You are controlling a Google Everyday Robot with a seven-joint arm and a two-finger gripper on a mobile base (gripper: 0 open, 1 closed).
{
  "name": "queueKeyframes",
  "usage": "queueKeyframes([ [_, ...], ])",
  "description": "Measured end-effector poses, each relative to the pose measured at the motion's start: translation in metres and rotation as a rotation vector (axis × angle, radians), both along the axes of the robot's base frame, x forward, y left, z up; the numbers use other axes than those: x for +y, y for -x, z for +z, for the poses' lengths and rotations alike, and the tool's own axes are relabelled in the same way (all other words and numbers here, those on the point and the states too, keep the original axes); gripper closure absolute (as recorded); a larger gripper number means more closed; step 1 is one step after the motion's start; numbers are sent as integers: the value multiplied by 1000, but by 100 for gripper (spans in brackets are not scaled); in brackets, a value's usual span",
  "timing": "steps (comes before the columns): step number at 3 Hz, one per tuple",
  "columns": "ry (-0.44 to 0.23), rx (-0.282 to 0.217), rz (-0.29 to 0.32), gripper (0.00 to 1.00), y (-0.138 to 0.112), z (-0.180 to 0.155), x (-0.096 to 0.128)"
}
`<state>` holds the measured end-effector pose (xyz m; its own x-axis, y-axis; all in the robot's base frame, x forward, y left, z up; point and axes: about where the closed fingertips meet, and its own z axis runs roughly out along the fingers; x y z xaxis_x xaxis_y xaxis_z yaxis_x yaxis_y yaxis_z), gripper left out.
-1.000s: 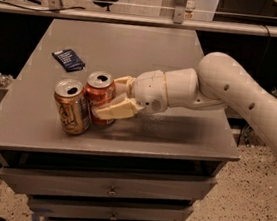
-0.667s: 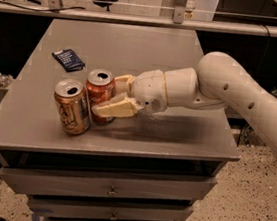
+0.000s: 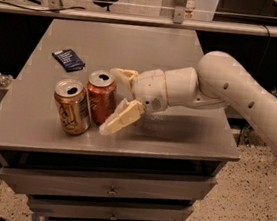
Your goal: Move coke can near orange can
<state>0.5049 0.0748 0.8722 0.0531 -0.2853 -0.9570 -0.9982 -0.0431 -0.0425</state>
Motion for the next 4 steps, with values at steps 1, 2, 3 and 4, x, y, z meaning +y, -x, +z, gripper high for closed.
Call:
queueKeyframes([
  [1, 14, -37, -63, 0, -22, 1, -23],
  [2, 52, -102, -157, 0, -55, 5, -72],
  [3, 84, -184, -253, 0, -97, 22, -120],
  [4, 86, -250, -313, 0, -139, 44, -153],
])
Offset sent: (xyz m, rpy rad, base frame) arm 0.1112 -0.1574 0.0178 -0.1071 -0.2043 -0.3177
